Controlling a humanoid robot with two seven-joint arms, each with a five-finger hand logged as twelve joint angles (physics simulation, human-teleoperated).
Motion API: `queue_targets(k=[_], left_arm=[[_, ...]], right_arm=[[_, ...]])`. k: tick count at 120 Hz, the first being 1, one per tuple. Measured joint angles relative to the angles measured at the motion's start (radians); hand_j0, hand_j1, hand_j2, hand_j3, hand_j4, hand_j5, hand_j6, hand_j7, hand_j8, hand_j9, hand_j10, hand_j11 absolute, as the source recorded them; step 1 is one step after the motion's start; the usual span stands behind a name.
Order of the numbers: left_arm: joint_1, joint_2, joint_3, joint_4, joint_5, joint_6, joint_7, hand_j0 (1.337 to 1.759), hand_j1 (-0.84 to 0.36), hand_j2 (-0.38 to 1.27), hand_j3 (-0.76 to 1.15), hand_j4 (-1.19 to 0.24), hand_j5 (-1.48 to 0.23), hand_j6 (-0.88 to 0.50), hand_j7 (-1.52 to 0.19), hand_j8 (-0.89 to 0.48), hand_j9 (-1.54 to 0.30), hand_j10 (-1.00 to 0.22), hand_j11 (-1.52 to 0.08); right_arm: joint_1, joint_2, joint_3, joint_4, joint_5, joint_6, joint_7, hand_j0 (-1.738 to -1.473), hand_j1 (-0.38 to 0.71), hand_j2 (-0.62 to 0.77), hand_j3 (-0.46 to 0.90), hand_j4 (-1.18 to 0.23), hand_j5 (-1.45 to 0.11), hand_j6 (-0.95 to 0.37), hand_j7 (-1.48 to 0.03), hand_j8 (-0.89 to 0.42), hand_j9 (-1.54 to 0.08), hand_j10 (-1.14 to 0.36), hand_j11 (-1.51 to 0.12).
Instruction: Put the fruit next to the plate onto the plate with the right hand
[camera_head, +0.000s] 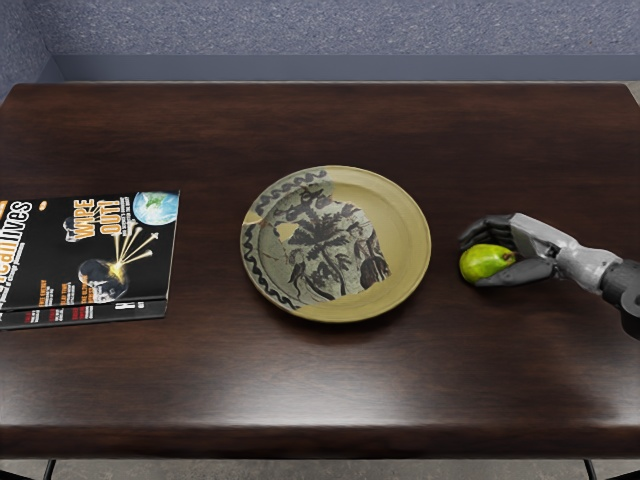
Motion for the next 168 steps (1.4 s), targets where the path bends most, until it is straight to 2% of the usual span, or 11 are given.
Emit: queue_targets(k=[18, 56, 73, 99, 132, 168], left_arm=[[0.000, 0.000, 0.000, 0.000, 0.000, 0.000, 0.000, 1.658, 0.35, 0.00, 0.00, 0.00, 0.00, 0.00, 0.00, 0.00, 0.00, 0.00, 0.00], [0.000, 0.000, 0.000, 0.000, 0.000, 0.000, 0.000, 1.658, 0.35, 0.00, 0.00, 0.00, 0.00, 0.00, 0.00, 0.00, 0.00, 0.00, 0.00], [0.000, 0.000, 0.000, 0.000, 0.000, 0.000, 0.000, 1.658, 0.35, 0.00, 0.00, 0.00, 0.00, 0.00, 0.00, 0.00, 0.00, 0.00, 0.00], [-0.001, 0.000, 0.000, 0.000, 0.000, 0.000, 0.000, 1.658, 0.35, 0.00, 0.00, 0.00, 0.00, 0.00, 0.00, 0.00, 0.00, 0.00, 0.00], [0.000, 0.000, 0.000, 0.000, 0.000, 0.000, 0.000, 1.658, 0.35, 0.00, 0.00, 0.00, 0.00, 0.00, 0.00, 0.00, 0.00, 0.00, 0.00], [0.000, 0.000, 0.000, 0.000, 0.000, 0.000, 0.000, 1.658, 0.35, 0.00, 0.00, 0.00, 0.00, 0.00, 0.00, 0.00, 0.00, 0.00, 0.00]], right_arm=[[0.003, -0.011, 0.004, 0.005, 0.001, 0.013, 0.000, -1.655, 0.23, 0.09, 0.00, -0.58, -0.77, -0.58, -0.76, -0.35, -0.77, -0.34, -0.78], [0.024, -0.074, 0.011, 0.038, 0.055, 0.072, -0.001, -1.653, 0.24, 0.12, 0.00, -0.62, -0.87, -0.56, -0.83, -0.32, -0.84, -0.31, -0.85], [0.047, -0.090, 0.027, 0.056, 0.085, 0.120, -0.001, -1.653, 0.22, 0.07, 0.00, -0.63, -0.87, -0.57, -0.84, -0.32, -0.85, -0.31, -0.85], [0.069, -0.082, 0.061, 0.086, 0.111, 0.176, -0.005, -1.653, 0.21, 0.06, 0.00, -0.64, -0.88, -0.58, -0.85, -0.33, -0.85, -0.32, -0.86], [0.113, -0.008, 0.064, 0.105, 0.130, 0.188, -0.015, -1.654, 0.20, 0.06, 0.00, -0.64, -0.88, -0.58, -0.85, -0.33, -0.85, -0.32, -0.86], [0.161, 0.118, 0.060, 0.101, 0.132, 0.179, -0.066, -1.654, 0.19, 0.05, 0.00, -0.64, -0.89, -0.59, -0.85, -0.34, -0.86, -0.33, -0.86]])
